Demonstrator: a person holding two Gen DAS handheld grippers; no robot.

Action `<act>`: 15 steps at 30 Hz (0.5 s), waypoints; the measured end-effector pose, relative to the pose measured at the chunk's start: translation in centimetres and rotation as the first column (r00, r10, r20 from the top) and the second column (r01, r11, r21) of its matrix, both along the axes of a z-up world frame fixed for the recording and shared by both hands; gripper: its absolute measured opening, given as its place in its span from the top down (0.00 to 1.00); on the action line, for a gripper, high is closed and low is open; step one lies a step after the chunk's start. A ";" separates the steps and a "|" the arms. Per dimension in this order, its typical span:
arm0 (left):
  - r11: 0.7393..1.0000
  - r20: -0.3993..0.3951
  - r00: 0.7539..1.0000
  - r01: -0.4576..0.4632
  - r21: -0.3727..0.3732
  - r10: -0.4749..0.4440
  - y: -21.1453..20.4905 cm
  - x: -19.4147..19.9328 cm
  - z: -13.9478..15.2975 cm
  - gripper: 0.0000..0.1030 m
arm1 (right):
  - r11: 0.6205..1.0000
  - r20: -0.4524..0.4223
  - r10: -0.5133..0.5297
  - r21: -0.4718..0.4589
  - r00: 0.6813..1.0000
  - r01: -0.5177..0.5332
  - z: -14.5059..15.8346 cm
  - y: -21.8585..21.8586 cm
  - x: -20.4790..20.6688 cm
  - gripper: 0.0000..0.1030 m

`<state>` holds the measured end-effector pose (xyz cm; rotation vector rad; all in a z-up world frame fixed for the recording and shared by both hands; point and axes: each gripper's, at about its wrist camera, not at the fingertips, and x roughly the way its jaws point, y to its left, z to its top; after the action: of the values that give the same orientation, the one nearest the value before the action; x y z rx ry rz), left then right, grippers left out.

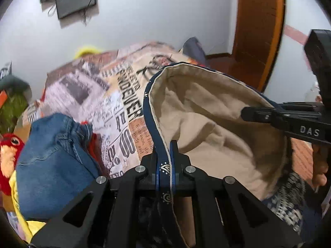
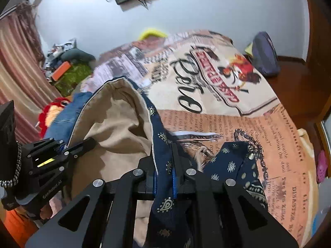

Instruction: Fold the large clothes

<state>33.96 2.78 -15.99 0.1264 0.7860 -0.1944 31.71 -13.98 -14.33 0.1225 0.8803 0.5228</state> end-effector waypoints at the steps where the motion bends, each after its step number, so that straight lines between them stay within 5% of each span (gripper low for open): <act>1: 1.000 0.010 1.000 0.009 -0.010 -0.009 -0.1 -0.8 0.7 0.93 | 1.000 0.007 0.010 0.005 1.000 -0.010 0.4 -0.1 -0.6 0.91; 7: 0.999 0.033 0.999 0.035 -0.011 -0.034 -0.7 -5.0 3.3 0.93 | 0.999 0.019 0.045 -0.006 0.999 -0.045 2.1 -0.8 -4.1 0.91; 15: 0.999 0.001 0.999 0.044 -0.024 -0.044 -0.9 -10.0 3.0 0.93 | 0.994 -0.009 0.089 -0.069 0.996 -0.089 1.1 -1.1 -8.3 0.91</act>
<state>23.95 1.93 -13.01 0.1211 0.7810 -0.2454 23.40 -15.04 -13.21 0.0211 0.9117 0.5746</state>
